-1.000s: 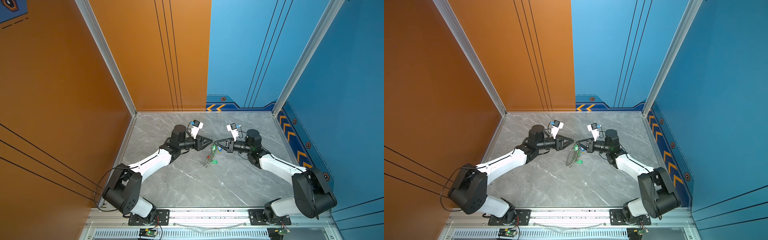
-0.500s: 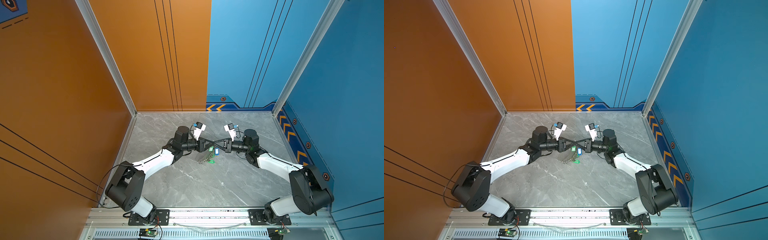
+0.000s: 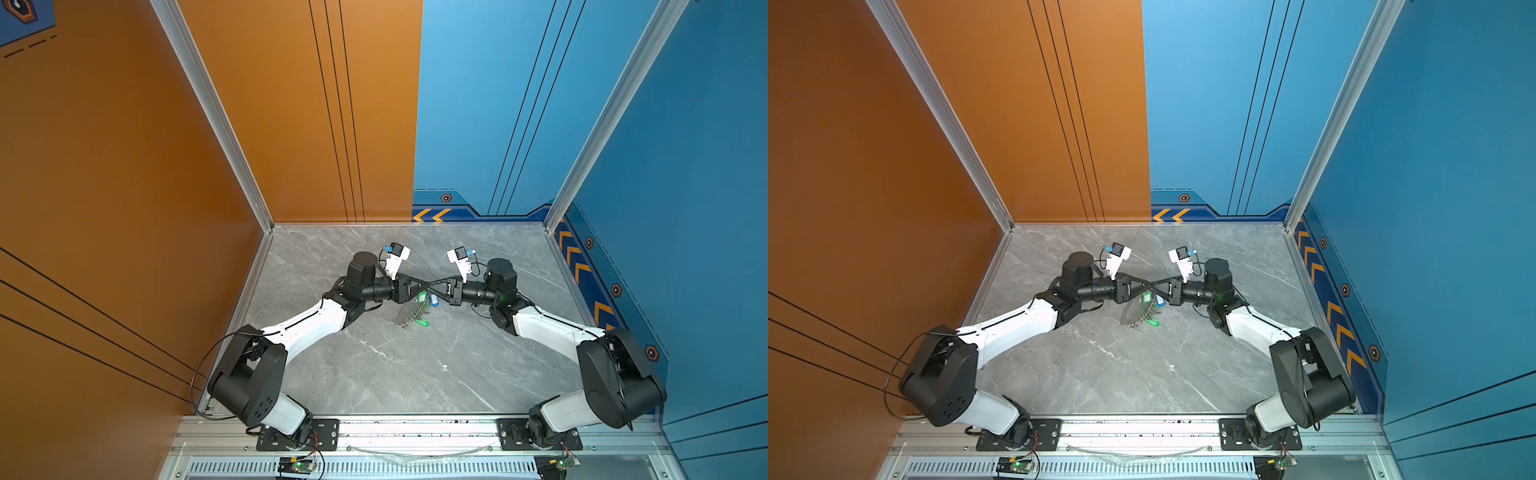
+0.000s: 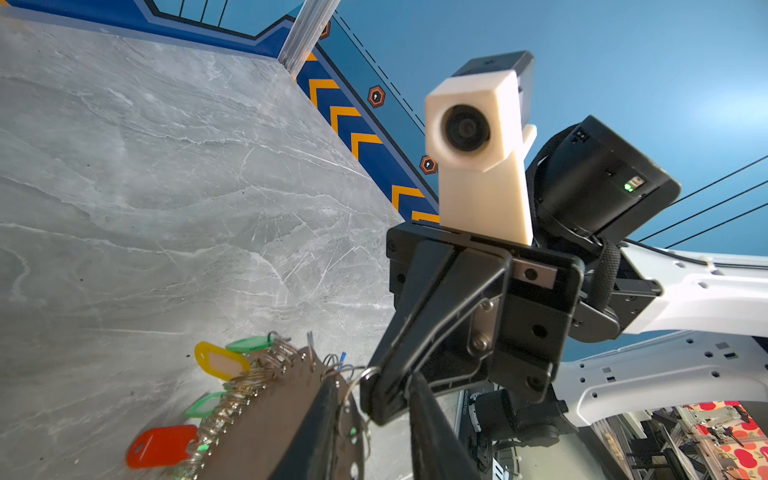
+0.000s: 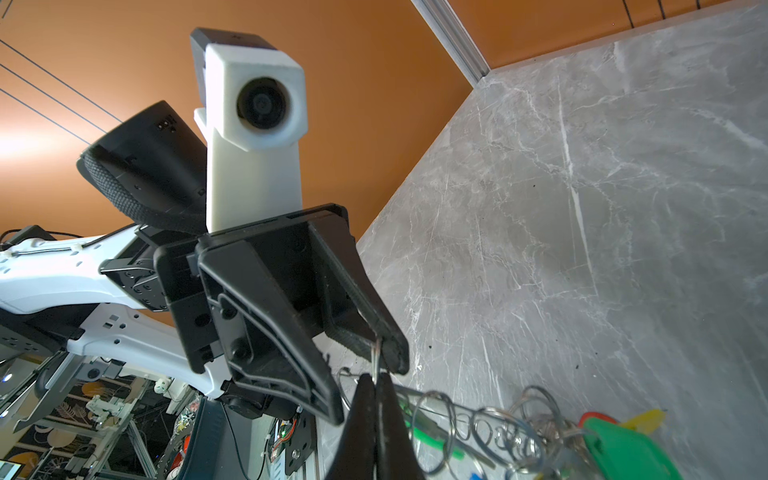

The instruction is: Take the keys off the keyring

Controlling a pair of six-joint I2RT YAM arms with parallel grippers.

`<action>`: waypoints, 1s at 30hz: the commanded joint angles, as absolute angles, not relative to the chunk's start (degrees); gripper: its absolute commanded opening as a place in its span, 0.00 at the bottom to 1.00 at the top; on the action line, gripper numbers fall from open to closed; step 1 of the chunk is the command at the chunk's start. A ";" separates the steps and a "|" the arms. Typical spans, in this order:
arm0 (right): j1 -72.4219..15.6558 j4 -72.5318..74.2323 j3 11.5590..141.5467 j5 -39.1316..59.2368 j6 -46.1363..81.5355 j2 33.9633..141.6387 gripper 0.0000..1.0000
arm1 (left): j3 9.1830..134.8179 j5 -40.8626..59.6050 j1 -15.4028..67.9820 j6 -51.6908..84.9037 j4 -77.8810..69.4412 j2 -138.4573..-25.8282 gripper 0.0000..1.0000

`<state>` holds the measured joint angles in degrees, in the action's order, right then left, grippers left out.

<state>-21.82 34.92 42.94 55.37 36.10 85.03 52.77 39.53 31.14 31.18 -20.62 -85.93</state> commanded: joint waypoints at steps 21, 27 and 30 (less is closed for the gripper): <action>-22.06 33.31 43.93 51.51 34.00 83.47 0.16 | 50.99 37.78 30.81 32.25 -23.99 -83.05 0.00; -22.20 25.25 42.18 45.48 27.29 79.89 0.23 | 50.58 38.01 30.78 32.90 -24.73 -83.73 0.00; -22.49 24.02 41.08 44.00 25.81 78.95 0.25 | 50.01 38.38 30.76 33.65 -26.88 -84.07 0.00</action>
